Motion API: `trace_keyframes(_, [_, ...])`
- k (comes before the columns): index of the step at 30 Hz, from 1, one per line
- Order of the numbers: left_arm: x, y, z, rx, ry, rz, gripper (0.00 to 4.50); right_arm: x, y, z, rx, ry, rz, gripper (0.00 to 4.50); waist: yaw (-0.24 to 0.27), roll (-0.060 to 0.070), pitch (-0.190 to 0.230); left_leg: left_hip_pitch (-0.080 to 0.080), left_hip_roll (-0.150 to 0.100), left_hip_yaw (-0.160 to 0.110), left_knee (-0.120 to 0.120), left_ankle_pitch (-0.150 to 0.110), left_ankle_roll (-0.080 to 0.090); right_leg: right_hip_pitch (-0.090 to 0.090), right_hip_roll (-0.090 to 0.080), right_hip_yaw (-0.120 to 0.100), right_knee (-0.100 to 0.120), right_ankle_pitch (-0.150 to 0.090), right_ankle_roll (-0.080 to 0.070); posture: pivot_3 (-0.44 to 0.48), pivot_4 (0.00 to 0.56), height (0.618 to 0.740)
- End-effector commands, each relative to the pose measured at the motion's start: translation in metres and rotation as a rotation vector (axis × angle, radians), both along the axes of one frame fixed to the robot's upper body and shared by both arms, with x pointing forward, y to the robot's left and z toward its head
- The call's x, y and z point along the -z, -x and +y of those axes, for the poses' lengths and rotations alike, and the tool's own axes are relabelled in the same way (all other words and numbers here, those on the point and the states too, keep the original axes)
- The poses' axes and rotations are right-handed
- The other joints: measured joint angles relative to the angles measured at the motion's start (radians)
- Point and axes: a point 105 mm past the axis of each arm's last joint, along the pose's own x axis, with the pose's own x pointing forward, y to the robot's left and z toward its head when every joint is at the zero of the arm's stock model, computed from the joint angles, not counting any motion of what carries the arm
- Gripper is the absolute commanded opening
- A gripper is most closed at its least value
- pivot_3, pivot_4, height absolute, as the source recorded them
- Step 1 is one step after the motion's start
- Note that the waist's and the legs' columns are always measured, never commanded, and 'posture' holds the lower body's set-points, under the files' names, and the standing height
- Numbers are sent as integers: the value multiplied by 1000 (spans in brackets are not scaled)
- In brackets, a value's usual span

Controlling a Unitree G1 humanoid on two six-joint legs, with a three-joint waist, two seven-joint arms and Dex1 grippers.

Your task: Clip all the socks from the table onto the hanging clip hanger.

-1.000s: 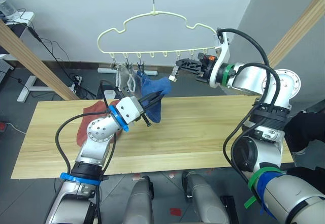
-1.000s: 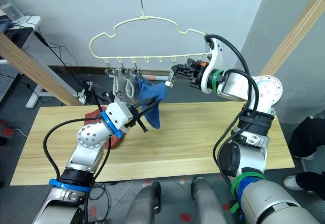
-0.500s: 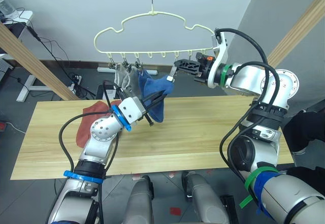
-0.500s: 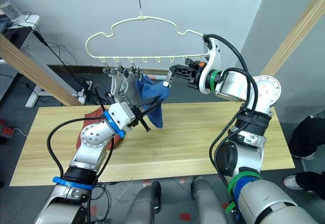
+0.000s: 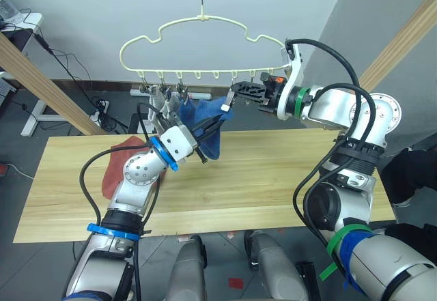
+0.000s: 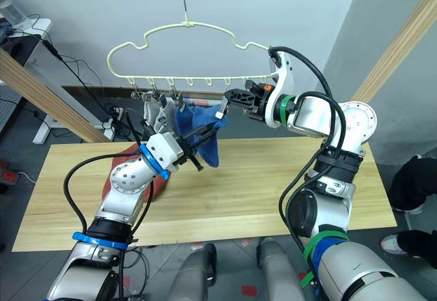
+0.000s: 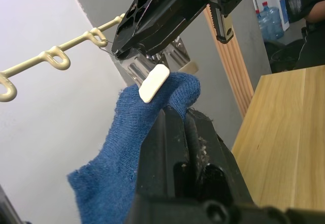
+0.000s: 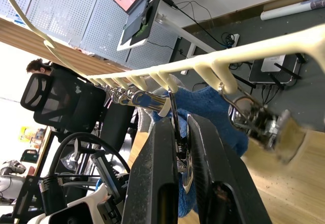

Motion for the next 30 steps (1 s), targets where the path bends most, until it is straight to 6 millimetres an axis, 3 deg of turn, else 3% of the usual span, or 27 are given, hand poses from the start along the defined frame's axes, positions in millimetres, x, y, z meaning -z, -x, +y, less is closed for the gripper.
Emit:
trace_keyframes(1, [-11,5,-5,26,20,-53,0,8,2,-1,-4,39,6,1325,0,0,0,0,0,0,0,0,0,0,0,0,0,0,0,-110,346,740])
trace_keyframes(9, [-10,5,-8,36,9,-45,0,8,1,-9,38,100,-48,3865,0,2,1,-2,0,0,0,0,0,-1,0,0,0,0,0,-109,340,740])
trace_keyframes(11, [-9,3,-9,52,51,27,507,5,3,-26,101,155,-125,4500,1,2,1,-2,0,-1,0,0,0,-1,0,-1,0,0,0,-104,339,740])
trace_keyframes(13, [-10,4,-10,69,78,72,1009,4,9,-39,136,212,-200,4500,3,3,2,-4,0,-2,0,0,0,-2,0,-2,-1,0,0,-105,341,740])
trace_keyframes(18, [-7,4,-6,77,86,126,2331,15,24,-48,160,315,-317,4500,-3,3,2,-5,-1,-1,1,0,0,-2,-2,-1,-1,-1,2,-109,335,740])
trace_keyframes(21, [-8,3,1,73,126,175,3087,16,26,-49,199,354,-398,4500,-6,4,2,-4,-1,-1,1,0,0,-2,-1,-1,-1,-1,2,-115,334,740])
trace_keyframes(25, [-8,13,18,149,235,393,4249,7,29,-40,274,459,-653,4500,-8,4,2,-3,1,-1,1,0,0,-2,2,-1,0,-1,2,-112,333,740])
trace_keyframes(26, [-12,18,25,164,267,446,4447,3,28,-39,321,470,-712,4500,-10,4,2,-3,1,-1,1,0,0,-2,3,0,0,-1,2,-109,331,740])
trace_keyframes(30, [-22,29,34,197,304,526,4447,-1,26,-36,384,458,-791,4500,-5,4,3,-2,3,-1,1,0,0,-2,4,-1,0,-1,2,-96,328,740])
